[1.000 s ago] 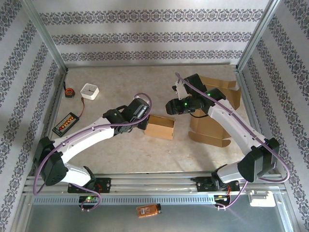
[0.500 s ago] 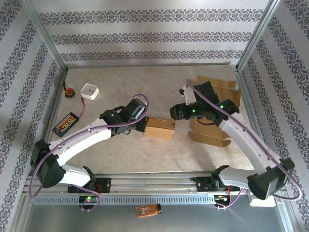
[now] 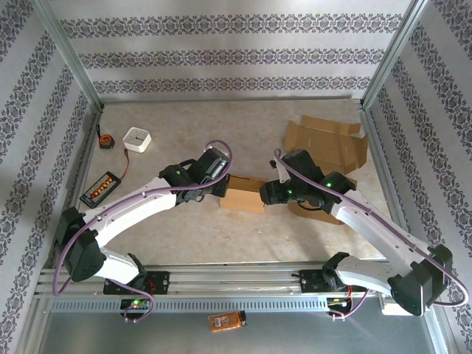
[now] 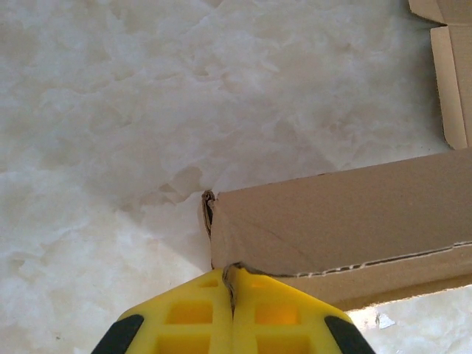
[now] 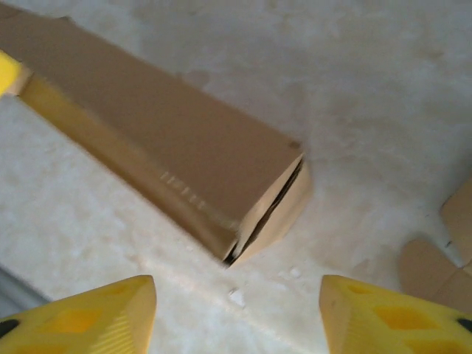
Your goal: Fold the paper box
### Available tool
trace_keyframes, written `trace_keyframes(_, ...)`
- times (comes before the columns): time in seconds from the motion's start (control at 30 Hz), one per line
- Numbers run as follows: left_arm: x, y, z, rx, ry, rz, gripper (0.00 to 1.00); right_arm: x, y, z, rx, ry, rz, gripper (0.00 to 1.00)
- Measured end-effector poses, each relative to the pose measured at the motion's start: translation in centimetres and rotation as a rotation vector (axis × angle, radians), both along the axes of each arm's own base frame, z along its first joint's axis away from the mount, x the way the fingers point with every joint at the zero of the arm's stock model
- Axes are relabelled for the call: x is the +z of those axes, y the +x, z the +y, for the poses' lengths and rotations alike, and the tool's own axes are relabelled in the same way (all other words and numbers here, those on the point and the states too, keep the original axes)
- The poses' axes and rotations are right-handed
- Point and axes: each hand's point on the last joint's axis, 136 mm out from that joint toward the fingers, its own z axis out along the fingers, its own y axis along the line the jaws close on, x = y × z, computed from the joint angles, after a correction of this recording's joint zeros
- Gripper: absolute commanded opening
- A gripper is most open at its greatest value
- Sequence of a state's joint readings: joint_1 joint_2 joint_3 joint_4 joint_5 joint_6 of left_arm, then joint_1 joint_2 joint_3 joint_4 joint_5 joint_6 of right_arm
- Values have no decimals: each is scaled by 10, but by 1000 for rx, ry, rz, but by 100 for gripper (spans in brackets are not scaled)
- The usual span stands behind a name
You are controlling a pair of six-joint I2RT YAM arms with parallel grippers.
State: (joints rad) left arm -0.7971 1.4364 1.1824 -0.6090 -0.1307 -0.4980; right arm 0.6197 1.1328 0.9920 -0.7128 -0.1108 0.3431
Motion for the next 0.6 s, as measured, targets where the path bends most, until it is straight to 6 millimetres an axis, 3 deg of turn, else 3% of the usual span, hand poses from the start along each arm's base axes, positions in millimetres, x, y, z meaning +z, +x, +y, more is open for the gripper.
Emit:
trace_keyframes(0.3, 1, -2, -2, 14, -32, 14, 0, -10, 30, 4, -38, -50, -64, 21)
trace_keyframes(0.6, -1, -3, 3, 34, -21, 8, 0, -15, 46, 4, -22, -101, -124, 18)
